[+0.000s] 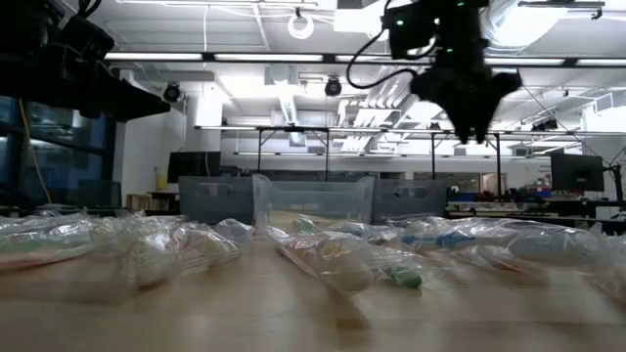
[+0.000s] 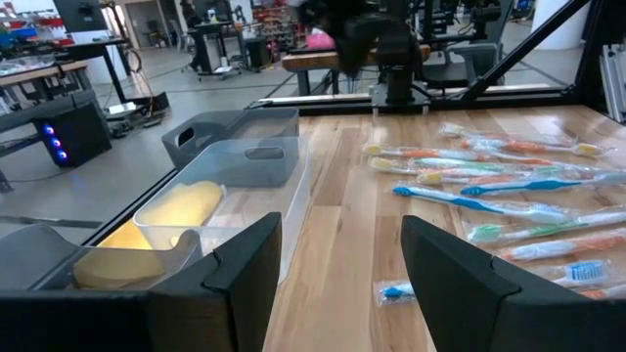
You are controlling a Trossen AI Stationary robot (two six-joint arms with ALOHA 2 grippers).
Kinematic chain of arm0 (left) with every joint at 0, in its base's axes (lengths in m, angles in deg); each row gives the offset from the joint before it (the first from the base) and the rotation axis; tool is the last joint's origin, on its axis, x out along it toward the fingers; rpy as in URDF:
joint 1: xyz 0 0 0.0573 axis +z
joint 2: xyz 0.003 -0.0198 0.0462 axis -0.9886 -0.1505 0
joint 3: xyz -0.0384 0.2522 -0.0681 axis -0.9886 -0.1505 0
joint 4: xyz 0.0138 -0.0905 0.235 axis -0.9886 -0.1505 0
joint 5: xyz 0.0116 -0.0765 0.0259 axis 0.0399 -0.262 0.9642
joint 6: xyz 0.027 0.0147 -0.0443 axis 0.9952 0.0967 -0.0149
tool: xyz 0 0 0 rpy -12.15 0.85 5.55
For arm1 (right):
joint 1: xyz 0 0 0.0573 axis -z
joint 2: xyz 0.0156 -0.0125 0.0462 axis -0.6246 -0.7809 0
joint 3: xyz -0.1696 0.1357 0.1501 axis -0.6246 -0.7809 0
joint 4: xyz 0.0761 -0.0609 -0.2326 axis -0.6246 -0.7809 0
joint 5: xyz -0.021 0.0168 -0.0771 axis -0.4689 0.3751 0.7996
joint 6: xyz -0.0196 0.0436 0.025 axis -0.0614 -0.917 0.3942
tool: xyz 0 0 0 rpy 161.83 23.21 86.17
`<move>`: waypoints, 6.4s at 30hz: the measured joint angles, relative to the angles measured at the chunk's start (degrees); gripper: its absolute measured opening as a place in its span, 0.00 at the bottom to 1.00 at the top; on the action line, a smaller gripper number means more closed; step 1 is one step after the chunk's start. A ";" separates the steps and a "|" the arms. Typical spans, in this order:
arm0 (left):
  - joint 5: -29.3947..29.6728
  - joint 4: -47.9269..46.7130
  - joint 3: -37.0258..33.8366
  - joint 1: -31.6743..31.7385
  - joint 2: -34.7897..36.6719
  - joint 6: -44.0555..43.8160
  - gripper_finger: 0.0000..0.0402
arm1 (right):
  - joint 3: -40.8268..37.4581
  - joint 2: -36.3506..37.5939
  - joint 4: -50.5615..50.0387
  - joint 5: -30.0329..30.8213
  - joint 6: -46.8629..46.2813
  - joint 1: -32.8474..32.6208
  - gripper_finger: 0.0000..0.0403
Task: Pick & Place Toothbrushes
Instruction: Put the orange toothbrush into the transparent bin
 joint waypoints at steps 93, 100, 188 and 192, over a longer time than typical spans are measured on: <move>0.02 0.01 0.00 -0.01 0.00 0.00 0.51 | -3.07 3.62 31.04 -8.19 17.38 2.91 0.01; 0.02 -0.01 0.01 -0.01 -0.01 0.00 0.51 | 12.44 -7.07 28.88 -10.57 29.57 7.87 0.01; 0.06 0.02 0.00 -0.01 -0.02 0.00 0.51 | 44.85 -37.30 18.33 -15.99 46.97 9.45 0.32; 0.06 0.02 0.00 0.00 -0.02 0.00 0.51 | 44.85 -37.30 17.95 -15.57 47.02 9.45 0.38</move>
